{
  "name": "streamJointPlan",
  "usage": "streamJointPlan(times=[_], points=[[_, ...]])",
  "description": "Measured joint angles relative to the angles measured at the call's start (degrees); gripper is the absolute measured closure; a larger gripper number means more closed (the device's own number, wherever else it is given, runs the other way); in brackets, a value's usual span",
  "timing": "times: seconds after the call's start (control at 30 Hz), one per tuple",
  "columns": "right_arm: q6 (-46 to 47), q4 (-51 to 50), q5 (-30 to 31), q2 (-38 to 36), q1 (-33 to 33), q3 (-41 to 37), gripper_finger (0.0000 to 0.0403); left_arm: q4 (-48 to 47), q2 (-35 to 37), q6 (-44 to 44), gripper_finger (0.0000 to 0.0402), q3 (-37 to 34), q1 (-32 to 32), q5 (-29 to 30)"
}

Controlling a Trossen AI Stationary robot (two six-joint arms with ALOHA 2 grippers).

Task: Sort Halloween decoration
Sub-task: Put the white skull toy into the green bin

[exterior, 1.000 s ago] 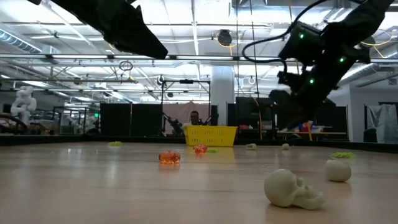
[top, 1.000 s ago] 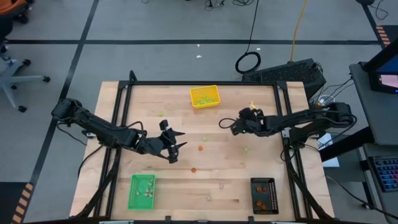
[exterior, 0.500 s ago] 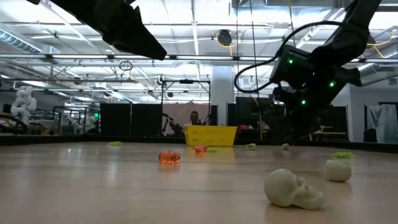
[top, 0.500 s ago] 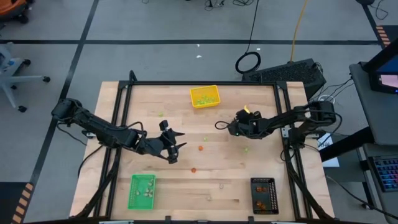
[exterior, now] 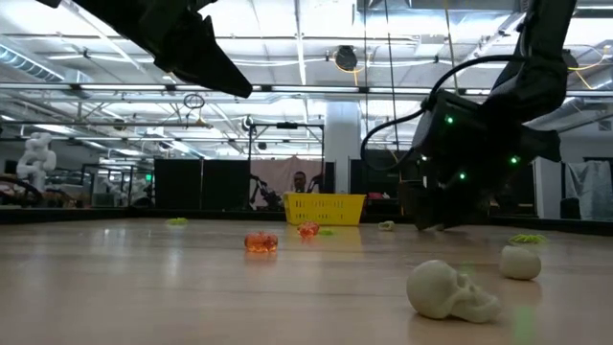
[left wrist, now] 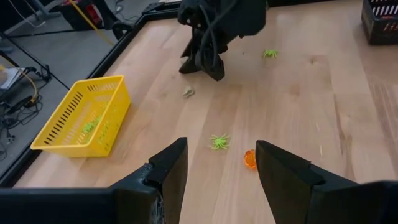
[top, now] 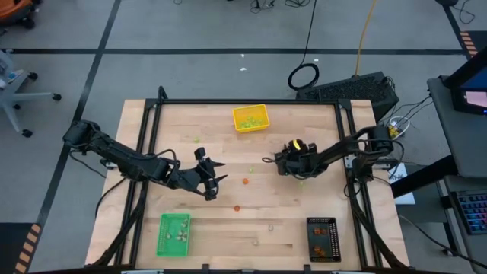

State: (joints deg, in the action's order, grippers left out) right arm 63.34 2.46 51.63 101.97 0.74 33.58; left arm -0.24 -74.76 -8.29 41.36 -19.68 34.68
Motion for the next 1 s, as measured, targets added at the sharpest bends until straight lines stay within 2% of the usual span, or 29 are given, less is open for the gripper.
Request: streamJointPlan(times=[0.27, 0.63, 1.0], points=[[4.64, -0.46, 1.93, 1.04, -2.38, -0.07, 0.0273, -0.36, 0.00, 0.00, 0.0213, 0.00, 0.02, 0.00], [3.63, -0.52, 1.91, 0.99, -3.30, -0.11, 0.0378, -0.34, 0.00, -0.31, 0.0213, 0.00, 0.04, 0.00], [-0.67, -1.14, 0.03, -1.31, -6.74, -0.29, 0.0376, -0.36, 0.00, -0.31, 0.0213, 0.00, 0.04, 0.00]])
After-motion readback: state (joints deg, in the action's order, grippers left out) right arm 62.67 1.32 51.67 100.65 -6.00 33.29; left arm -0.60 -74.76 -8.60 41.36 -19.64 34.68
